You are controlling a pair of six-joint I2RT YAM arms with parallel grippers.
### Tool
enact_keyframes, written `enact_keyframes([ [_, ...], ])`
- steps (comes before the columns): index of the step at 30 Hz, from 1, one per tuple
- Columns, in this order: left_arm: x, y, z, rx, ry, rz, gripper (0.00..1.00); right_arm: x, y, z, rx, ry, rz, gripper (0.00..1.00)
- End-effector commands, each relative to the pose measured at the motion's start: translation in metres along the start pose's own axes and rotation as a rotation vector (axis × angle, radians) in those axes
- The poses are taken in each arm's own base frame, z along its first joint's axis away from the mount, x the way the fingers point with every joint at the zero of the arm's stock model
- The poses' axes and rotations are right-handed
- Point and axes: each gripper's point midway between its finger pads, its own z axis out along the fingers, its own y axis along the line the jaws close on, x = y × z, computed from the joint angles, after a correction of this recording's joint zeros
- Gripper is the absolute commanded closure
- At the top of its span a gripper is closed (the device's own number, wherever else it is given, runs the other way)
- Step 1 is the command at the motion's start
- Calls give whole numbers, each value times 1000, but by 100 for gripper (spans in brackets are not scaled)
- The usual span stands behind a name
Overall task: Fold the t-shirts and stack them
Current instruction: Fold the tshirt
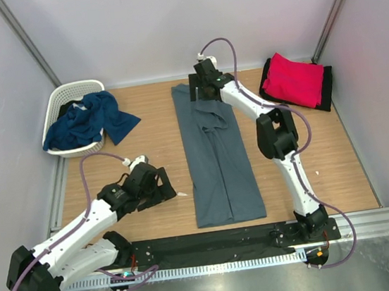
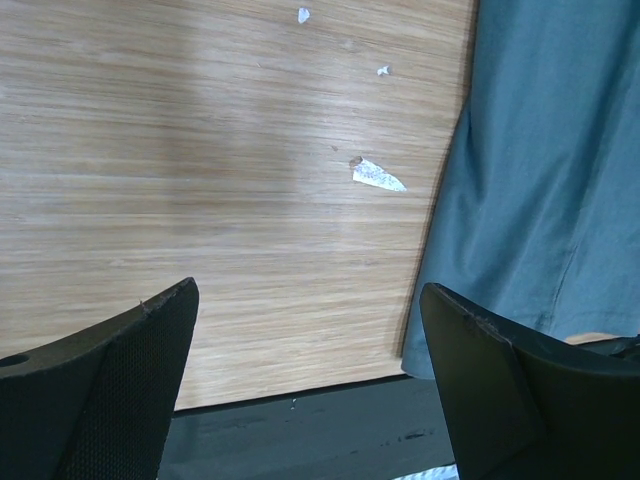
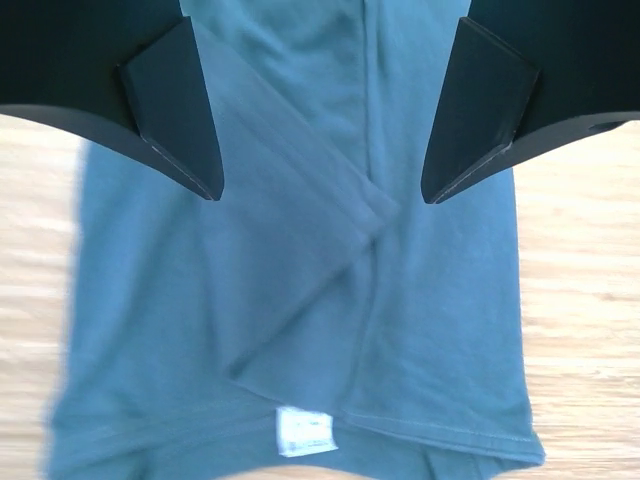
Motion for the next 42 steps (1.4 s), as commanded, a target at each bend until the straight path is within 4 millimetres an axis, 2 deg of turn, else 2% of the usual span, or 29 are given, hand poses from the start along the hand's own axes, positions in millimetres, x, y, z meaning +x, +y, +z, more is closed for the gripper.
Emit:
enact_keyframes([
  [1, 2, -9, 2, 53, 0, -15, 7, -77, -2, -111, -51, -145, 66, 13],
  [3, 5, -16, 3, 94, 12, -43, 8, -66, -14, -129, -34, -119, 108, 13],
  [4, 9, -16, 3, 107, 17, -58, 8, -32, -28, -128, 3, -48, 112, 13],
  [5, 10, -19, 3, 129, 19, -72, 9, -34, -33, -155, -6, -70, 140, 13],
  [6, 10, -24, 3, 157, 14, -86, 9, -22, -38, -166, -2, -53, 169, 15],
  [7, 15, -24, 3, 168, 24, -131, 9, 27, -54, -162, 42, 43, 171, 16],
  [8, 19, -27, 2, 185, 32, -140, 9, 29, -58, -191, 20, 20, 199, 16],
  [9, 22, -30, 1, 204, 36, -163, 9, 50, -62, -198, 19, 54, 244, 16],
  [10, 26, -32, 0, 216, 45, -203, 10, 103, -78, -197, 54, 158, 247, 16],
  [11, 30, -32, 0, 224, 48, -218, 10, 113, -76, -218, 3, 162, 269, 17],
  [12, 35, -36, -2, 242, 56, -213, 11, 134, -79, -223, 3, 198, 302, 17],
  [13, 38, -38, -3, 242, 59, -243, 12, 177, -92, -227, 29, 277, 306, 17],
  [14, 38, -37, -2, 233, 37, -248, 13, 195, -95, -232, 26, 308, 323, 18],
  [15, 47, -41, -4, 241, 49, -231, 16, 223, -101, -243, 20, 346, 343, 18],
  [18, 58, -45, 0, 213, 22, -285, 20, 264, -105, -261, -11, 411, 385, 23],
  [24, 94, -56, 7, 160, 41, -239, 25, 306, -118, -282, -4, 480, 404, 25],
  [30, 100, -64, 11, 140, 30, -222, 32, 336, -124, -299, -21, 529, 416, 30],
  [31, 100, -65, 12, 140, 30, -221, 32, 347, -124, -301, -28, 555, 420, 32],
  [34, 97, -67, 16, 134, 8, -228, 33, 355, -119, -305, -63, 568, 446, 34],
  [37, 99, -62, 20, 111, 8, -248, 36, 353, -117, -308, -57, 563, 467, 37],
  [42, 103, -73, 22, 126, 23, -220, 37, 359, -113, -315, -46, 594, 477, 44],
])
